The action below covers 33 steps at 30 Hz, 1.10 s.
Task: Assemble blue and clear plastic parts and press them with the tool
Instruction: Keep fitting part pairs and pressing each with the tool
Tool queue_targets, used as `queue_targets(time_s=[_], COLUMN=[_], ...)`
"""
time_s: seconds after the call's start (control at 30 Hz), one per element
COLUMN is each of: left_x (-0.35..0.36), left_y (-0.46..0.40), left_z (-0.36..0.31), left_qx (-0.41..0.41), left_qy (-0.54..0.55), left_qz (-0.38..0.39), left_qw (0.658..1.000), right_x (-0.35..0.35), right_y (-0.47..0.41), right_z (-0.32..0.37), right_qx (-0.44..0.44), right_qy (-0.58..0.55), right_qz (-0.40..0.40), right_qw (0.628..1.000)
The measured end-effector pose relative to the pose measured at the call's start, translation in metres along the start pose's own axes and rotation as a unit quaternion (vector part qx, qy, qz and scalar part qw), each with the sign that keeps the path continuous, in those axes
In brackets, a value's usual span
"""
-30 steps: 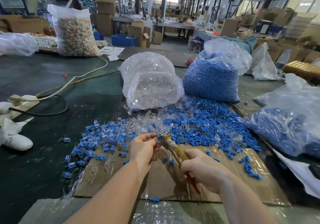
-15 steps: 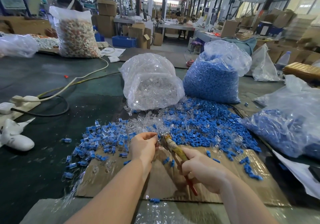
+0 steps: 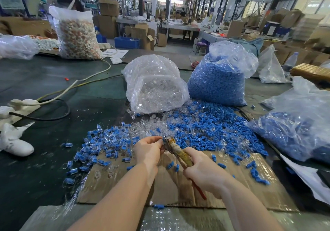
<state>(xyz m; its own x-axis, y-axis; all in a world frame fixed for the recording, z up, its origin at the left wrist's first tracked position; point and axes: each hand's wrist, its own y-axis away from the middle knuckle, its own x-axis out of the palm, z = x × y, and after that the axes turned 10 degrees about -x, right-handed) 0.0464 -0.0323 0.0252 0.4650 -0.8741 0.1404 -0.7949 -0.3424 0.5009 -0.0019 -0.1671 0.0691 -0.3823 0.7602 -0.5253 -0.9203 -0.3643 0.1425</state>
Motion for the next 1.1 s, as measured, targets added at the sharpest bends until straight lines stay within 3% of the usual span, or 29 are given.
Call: queue_targets(time_s=[0.17, 0.3, 0.37, 0.47, 0.57, 0.67, 0.73, 0.87, 1.1], left_x=[0.000, -0.003, -0.009, -0.022, -0.041, -0.063, -0.077, -0.095, -0.095], left_y=[0.000, 0.001, -0.001, -0.008, -0.017, -0.030, -0.036, -0.043, -0.044], left_z=[0.001, 0.001, 0.000, 0.000, -0.004, -0.008, -0.010, -0.012, -0.011], left_qx=[-0.003, -0.021, -0.008, 0.101, 0.218, 0.269, 0.284, 0.274, 0.251], left_qy=[0.006, 0.007, -0.008, -0.123, -0.249, -0.353, -0.403, -0.450, -0.456], left_qz=[0.006, 0.015, -0.002, -0.067, -0.129, -0.215, -0.269, -0.317, -0.317], left_qw=[1.000, 1.000, 1.000, 0.985, 0.935, 0.870, 0.827, 0.788, 0.793], right_x=[0.002, 0.002, 0.004, 0.004, -0.004, -0.009, -0.009, -0.006, -0.003], right_y=[-0.001, -0.001, -0.002, -0.007, -0.010, -0.010, -0.009, -0.007, -0.006], right_z=[-0.003, -0.009, -0.015, -0.032, -0.051, -0.065, -0.075, -0.089, -0.094], right_qx=[0.000, 0.071, 0.084, 0.047, 0.072, 0.121, 0.135, 0.134, 0.131], right_qy=[0.002, -0.234, -0.269, -0.051, 0.169, 0.295, 0.351, 0.429, 0.459], right_qz=[-0.005, -0.014, -0.044, -0.158, -0.225, -0.232, -0.229, -0.225, -0.220], right_qw=[1.000, 0.970, 0.958, 0.985, 0.957, 0.919, 0.898, 0.865, 0.851])
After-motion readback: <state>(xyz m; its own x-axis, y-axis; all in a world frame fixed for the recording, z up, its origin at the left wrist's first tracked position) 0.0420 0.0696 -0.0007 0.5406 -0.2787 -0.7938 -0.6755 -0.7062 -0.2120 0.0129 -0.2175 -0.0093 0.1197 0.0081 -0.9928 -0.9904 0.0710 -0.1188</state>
